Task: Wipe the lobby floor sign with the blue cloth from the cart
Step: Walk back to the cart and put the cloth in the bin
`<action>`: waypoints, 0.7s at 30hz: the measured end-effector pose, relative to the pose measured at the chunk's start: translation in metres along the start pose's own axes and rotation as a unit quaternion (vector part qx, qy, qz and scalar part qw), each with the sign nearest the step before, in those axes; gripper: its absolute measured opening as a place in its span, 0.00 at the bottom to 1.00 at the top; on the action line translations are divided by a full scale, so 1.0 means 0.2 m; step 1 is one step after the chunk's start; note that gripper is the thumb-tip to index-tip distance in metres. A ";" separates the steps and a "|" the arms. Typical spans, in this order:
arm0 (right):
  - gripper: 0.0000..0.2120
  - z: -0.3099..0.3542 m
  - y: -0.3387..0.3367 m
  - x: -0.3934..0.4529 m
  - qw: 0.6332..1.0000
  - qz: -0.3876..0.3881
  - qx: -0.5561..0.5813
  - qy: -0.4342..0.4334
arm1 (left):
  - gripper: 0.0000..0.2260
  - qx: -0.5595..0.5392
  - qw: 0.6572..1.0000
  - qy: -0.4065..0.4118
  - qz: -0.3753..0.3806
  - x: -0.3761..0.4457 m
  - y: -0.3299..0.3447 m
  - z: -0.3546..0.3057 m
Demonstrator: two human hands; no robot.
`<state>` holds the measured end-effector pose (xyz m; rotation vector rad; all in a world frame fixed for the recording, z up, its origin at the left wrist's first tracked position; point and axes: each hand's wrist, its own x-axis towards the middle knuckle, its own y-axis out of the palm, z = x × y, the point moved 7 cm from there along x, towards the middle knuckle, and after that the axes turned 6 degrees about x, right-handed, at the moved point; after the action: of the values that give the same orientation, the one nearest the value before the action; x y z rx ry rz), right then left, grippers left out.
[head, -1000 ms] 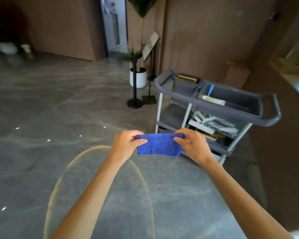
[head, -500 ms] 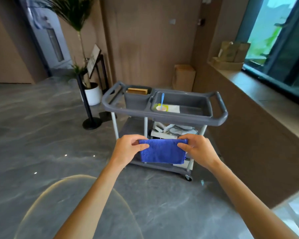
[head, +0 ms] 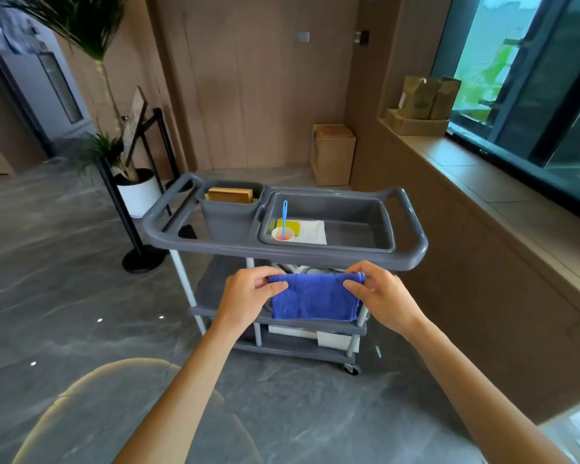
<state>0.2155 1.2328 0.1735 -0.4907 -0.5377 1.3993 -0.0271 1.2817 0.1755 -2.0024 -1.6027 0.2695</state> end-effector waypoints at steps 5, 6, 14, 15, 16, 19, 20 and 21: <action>0.01 -0.10 -0.01 0.34 0.999 -0.028 0.011 0.023 | 0.14 -0.013 1.000 0.004 0.017 0.39 0.06 0.11; 0.02 -0.12 -0.01 0.42 0.999 -0.033 0.021 0.031 | 0.14 -0.018 1.000 0.005 0.022 0.47 0.08 0.15; 0.06 -0.25 -0.01 0.94 0.988 -0.079 0.120 0.058 | 0.09 -0.027 0.997 0.019 0.074 1.13 0.18 0.32; 0.08 -0.26 -0.01 0.99 0.986 -0.084 0.134 0.058 | 0.10 -0.026 0.996 0.024 0.079 1.20 0.20 0.33; 0.09 -0.28 -0.01 1.03 0.984 -0.091 0.141 0.061 | 0.10 -0.026 0.996 0.023 0.083 1.27 0.21 0.35; 0.10 -0.33 -0.03 1.16 0.981 -0.106 0.146 0.073 | 0.10 -0.028 0.994 0.021 0.103 1.43 0.27 0.40; 0.10 -0.36 -0.03 1.20 0.981 -0.106 0.144 0.078 | 0.10 -0.032 0.993 0.020 0.112 1.47 0.29 0.41; 0.09 -0.38 -0.03 1.24 0.981 -0.106 0.141 0.084 | 0.10 -0.035 0.992 0.016 0.118 1.52 0.31 0.42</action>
<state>0.2906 1.4784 0.1327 -0.3083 -0.2409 1.1926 0.0651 1.5861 0.1280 -2.2416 -1.3738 0.2712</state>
